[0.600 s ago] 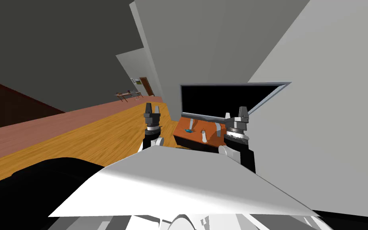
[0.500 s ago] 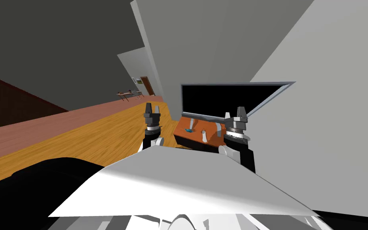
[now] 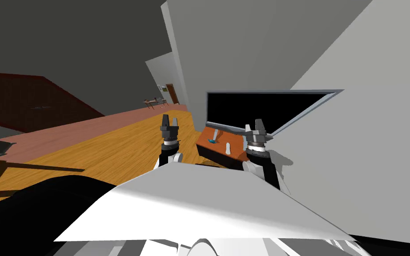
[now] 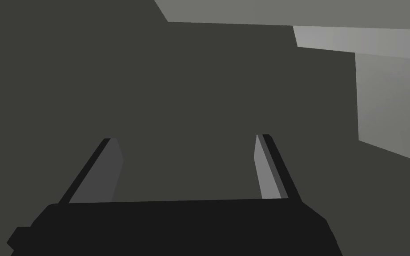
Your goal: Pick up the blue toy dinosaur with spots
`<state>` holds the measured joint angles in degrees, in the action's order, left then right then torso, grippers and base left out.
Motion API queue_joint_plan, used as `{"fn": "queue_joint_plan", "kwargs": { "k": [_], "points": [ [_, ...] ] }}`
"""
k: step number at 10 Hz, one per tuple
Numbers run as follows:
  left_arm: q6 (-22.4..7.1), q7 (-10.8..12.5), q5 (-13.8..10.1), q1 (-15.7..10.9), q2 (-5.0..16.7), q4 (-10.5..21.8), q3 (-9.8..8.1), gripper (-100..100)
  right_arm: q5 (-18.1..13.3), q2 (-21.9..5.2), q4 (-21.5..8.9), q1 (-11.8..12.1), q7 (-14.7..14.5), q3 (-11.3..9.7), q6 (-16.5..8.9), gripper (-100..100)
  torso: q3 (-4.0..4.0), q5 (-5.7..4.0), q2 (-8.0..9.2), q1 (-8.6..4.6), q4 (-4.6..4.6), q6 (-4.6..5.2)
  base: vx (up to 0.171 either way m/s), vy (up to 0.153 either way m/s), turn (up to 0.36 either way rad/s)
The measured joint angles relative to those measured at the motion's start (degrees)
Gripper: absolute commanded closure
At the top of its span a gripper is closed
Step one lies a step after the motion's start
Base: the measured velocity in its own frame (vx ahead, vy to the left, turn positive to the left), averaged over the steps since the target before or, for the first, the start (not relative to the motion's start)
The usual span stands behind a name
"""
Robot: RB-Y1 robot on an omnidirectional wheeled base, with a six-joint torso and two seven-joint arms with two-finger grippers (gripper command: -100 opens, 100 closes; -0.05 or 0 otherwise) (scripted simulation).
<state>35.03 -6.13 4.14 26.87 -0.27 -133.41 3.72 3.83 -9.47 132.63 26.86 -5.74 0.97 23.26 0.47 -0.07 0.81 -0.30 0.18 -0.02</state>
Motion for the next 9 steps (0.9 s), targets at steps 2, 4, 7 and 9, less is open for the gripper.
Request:
{"fn": "queue_joint_plan", "kwargs": {
  "k": [2, 4, 7, 9],
  "points": [
    [0.0, 0.0, 0.0, 0.0, 0.0, 0.0, 0.0, 0, -1.8, -2.86, -2.74, -1.89, 0.67, -1.68, 0.81, -100, -0.06, 0.01, -0.13, 0.0, -0.01, -0.02, -0.178, -0.063, 0.392],
    [0.0, 0.0, 0.0, 0.0, 0.0, 0.0, 0.0, 0, -3.6, -6.34, -5.63, -3.12, 1.91, -3.43, 2.0, -100, -0.03, -0.01, -0.06, -0.05, -0.01, 0.01, -0.179, -0.043, 0.241],
    [0.0, 0.0, 0.0, 0.03, 0.0, 0.0, -0.01, 0, -5.21, -9.61, -9.98, -4.8, 2.91, -5.14, 3.09, -100, -0.32, 0.01, -0.59, 0.05, -0.12, 0.05, -0.083, -0.009, 0.244],
    [0.0, 0.0, 0.0, 0.03, 0.0, -0.01, -0.01, 0, -6.29, -12.01, -12.59, -5.74, 3.72, -6.34, 3.31, -100, -0.34, 0.01, -0.61, 0.05, -0.12, 0.05, -0.067, -0.011, 0.253]
  ]
}}
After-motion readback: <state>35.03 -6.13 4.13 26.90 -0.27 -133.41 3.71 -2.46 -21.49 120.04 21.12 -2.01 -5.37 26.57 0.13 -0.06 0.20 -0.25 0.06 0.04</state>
